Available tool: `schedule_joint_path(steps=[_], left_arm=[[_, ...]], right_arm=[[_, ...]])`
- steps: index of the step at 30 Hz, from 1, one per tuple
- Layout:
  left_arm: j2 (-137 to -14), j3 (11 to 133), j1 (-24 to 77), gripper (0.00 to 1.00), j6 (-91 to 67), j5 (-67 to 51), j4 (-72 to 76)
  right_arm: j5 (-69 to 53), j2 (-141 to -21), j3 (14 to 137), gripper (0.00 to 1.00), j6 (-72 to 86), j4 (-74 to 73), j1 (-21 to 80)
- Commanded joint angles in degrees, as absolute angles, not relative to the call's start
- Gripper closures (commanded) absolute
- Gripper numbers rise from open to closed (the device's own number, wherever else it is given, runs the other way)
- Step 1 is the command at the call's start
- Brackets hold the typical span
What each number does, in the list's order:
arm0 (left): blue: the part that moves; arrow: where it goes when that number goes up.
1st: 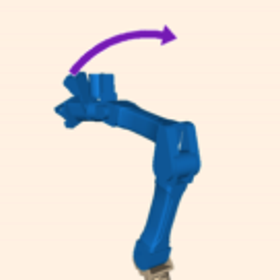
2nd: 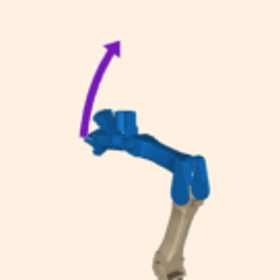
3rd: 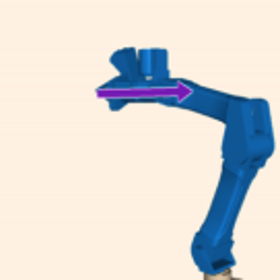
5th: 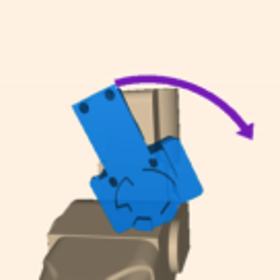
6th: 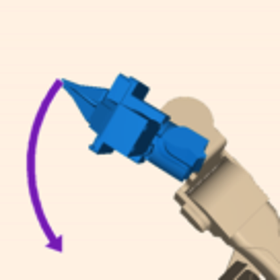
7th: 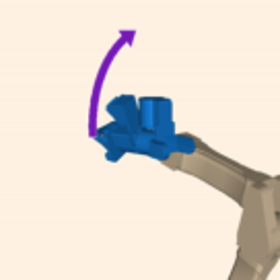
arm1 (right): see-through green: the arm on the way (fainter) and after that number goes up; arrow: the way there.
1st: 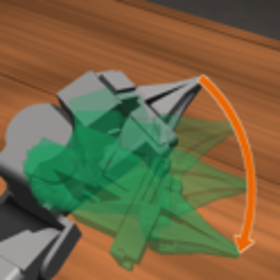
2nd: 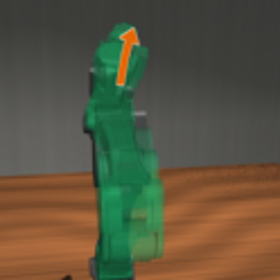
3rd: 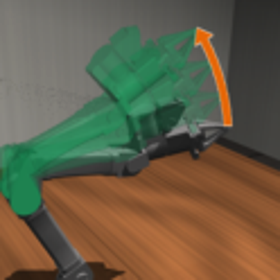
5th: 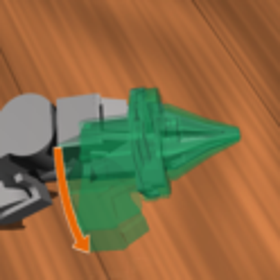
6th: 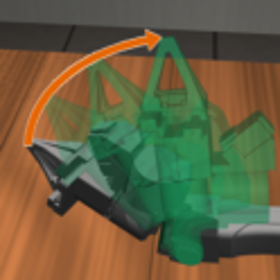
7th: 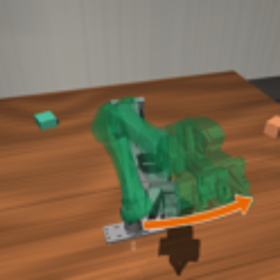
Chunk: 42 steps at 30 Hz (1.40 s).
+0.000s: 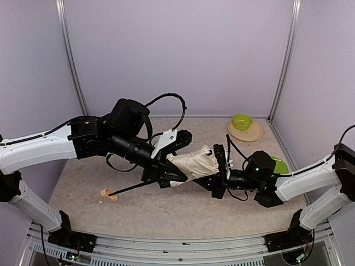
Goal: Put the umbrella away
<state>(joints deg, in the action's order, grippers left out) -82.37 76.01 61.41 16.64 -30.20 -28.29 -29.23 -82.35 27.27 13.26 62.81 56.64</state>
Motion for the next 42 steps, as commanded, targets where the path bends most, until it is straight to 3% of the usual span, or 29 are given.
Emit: schedule_joint_path(steps=[1, 5, 11, 19, 25, 31, 32, 33, 34, 42], left_arm=[[-79.9, 71.67, 58.04, 1.0, 12.14, -28.32, -21.86], [-82.18, 63.65, 53.22, 0.9, 1.74, -24.31, -11.53], [-94.61, 57.14, 51.24, 0.86, -8.11, -19.05, -0.72], [-106.56, 55.78, 51.87, 0.58, -10.35, -21.64, 9.33], [-107.73, 56.54, 60.93, 0.39, 8.5, -11.02, -3.43], [-110.02, 57.4, 63.49, 0.23, 10.43, -5.08, -9.59], [-109.77, 57.5, 63.65, 0.19, 10.63, -4.1, -9.98], [-109.26, 57.59, 64.01, 0.05, 11.36, -2.69, -10.4], [-108.68, 57.66, 64.59, 0.02, 12.74, -1.57, -10.77], [-102.48, 57.96, 65.92, 0.01, 19.25, -3.7, -9.77]], right_arm=[[-22.0, -74.61, 23.47, 1.0, 12.57, 54.82, 57.01], [-18.12, -75.01, 19.94, 1.0, 17.17, 49.99, 56.88], [-19.44, -84.71, 16.43, 1.0, 29.21, 54.13, 56.88], [-23.63, -101.18, 18.19, 1.0, 38.88, 60.75, 56.89], [-20.81, -103.22, 16.09, 1.0, 43.11, 64.1, 56.48], [-20.43, -104.09, 17.19, 1.0, 43.66, 61.68, 56.46], [-20.18, -103.84, 17.04, 1.0, 43.82, 61.58, 56.44], [-20.0, -103.43, 16.91, 1.0, 43.86, 61.17, 56.37], [-19.98, -102.99, 16.88, 1.0, 43.67, 60.72, 56.35], [-19.74, -100.79, 17.72, 1.0, 42.04, 56.66, 56.41]])
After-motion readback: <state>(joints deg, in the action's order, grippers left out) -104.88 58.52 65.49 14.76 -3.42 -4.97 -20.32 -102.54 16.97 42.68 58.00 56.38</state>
